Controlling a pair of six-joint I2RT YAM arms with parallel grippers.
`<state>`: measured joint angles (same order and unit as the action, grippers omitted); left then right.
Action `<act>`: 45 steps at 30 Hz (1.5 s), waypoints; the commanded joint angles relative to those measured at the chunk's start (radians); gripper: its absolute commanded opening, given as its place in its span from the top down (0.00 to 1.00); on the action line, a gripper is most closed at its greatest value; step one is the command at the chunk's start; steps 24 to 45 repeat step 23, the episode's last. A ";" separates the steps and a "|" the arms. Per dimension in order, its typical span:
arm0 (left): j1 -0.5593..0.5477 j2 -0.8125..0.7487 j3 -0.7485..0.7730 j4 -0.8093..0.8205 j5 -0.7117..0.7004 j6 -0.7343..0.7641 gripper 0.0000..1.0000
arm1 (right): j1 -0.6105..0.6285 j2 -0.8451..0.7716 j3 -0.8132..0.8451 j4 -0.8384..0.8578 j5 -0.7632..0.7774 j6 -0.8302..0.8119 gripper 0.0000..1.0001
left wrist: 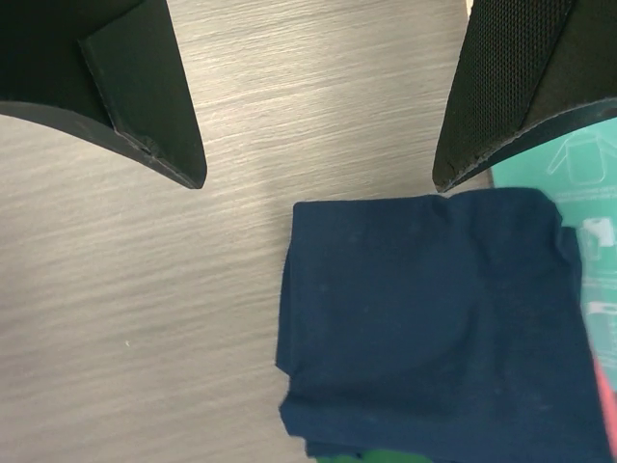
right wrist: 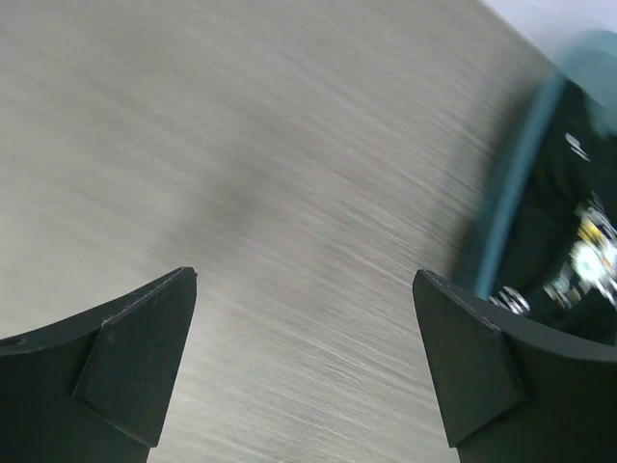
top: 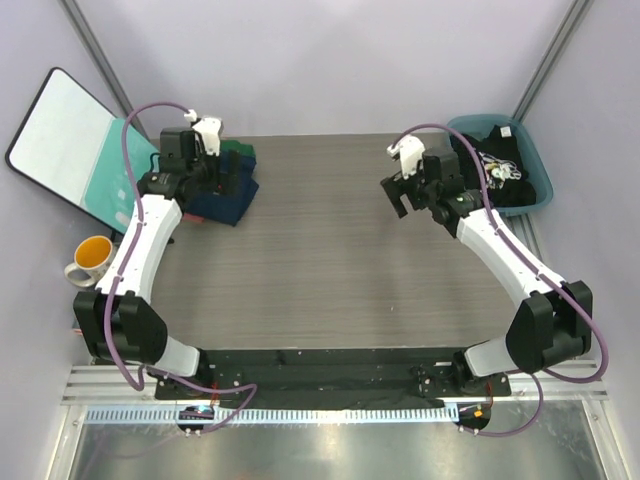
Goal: Fold and stack the t-shirts
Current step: Put the neatly folded tshirt into the corner of the board with the left arm
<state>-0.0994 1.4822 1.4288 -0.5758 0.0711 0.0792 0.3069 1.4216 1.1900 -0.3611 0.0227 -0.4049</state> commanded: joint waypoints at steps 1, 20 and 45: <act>-0.036 -0.049 -0.016 0.053 -0.080 -0.047 0.00 | -0.034 -0.055 -0.027 0.146 0.203 0.138 0.00; -0.079 -0.045 0.007 0.071 -0.083 -0.075 0.00 | -0.051 -0.064 -0.047 0.237 0.301 0.141 0.00; -0.079 -0.034 0.016 0.071 -0.085 -0.075 0.00 | -0.049 -0.066 -0.046 0.241 0.298 0.140 0.00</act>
